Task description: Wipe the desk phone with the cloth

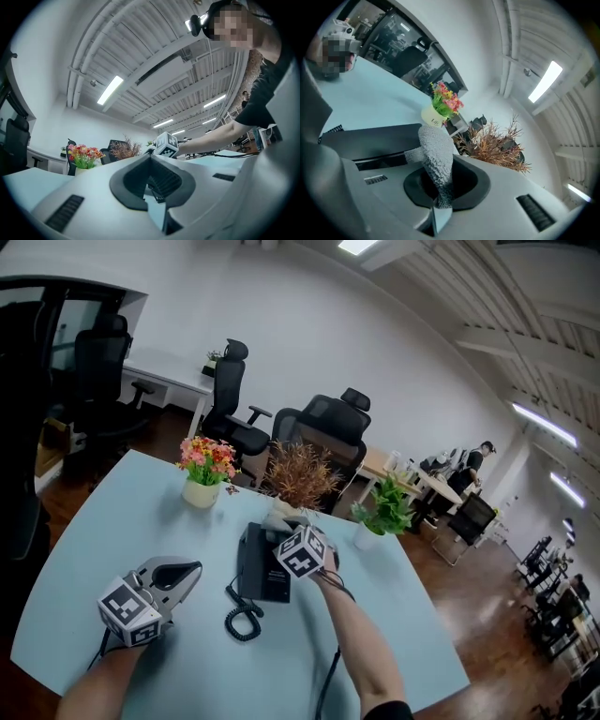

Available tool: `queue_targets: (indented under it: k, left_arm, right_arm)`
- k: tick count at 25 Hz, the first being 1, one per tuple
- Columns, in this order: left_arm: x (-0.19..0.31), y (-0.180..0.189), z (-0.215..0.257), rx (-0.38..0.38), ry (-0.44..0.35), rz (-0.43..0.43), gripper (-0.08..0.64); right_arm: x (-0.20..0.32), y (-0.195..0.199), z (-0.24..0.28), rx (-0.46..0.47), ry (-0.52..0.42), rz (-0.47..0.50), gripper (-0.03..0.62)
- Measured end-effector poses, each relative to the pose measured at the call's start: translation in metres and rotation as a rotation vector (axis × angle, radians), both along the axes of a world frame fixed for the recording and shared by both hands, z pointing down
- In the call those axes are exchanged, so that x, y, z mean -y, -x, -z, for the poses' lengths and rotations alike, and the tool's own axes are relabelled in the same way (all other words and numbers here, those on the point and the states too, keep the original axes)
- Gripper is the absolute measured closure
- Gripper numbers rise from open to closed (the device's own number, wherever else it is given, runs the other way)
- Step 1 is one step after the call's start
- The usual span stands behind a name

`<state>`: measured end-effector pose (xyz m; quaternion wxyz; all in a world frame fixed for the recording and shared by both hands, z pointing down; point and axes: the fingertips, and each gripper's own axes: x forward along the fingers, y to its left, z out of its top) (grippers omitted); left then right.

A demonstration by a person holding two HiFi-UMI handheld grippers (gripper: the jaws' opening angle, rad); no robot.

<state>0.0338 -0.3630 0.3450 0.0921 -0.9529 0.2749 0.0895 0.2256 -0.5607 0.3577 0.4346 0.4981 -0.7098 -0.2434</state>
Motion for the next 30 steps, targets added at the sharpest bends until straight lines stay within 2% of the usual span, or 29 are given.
queue_targets:
  k: [4,11,15,17,19,22,24,27,30]
  left_arm:
    - [-0.002,0.001,0.002,0.016,-0.018,0.000,0.554]
    - [-0.002,-0.002,-0.001,0.019,-0.017,-0.001,0.555]
    - [-0.001,-0.003,-0.002,0.019,-0.014,-0.001,0.554]
    - [0.000,-0.003,-0.002,0.019,-0.010,0.000,0.554]
    - [0.001,-0.002,-0.003,0.019,-0.008,0.001,0.554]
    - [0.003,-0.001,-0.003,0.012,-0.008,0.003,0.554]
    - [0.004,-0.002,-0.002,0.003,-0.003,0.000,0.554]
    - [0.004,0.001,-0.001,-0.006,0.006,0.002,0.554]
    - [0.001,0.001,-0.001,0.002,-0.002,0.001,0.555]
  right_arm:
    - [-0.027,0.005,-0.015,-0.090,0.043,0.057,0.592]
    - [-0.117,0.014,-0.064,-0.229,0.155,0.202,0.592]
    - [-0.170,0.022,-0.094,-0.314,0.295,0.325,0.592]
    - [-0.176,0.019,-0.092,-0.300,0.341,0.347,0.592]
    - [-0.148,0.010,-0.066,-0.224,0.264,0.286,0.592]
    - [-0.078,-0.010,-0.007,-0.070,0.064,0.123,0.592]
    - [-0.041,-0.020,0.017,-0.002,-0.009,0.042,0.592]
    - [-0.006,-0.022,0.022,0.019,-0.035,-0.019,0.592]
    - [0.005,-0.022,0.004,-0.016,0.008,-0.025,0.592]
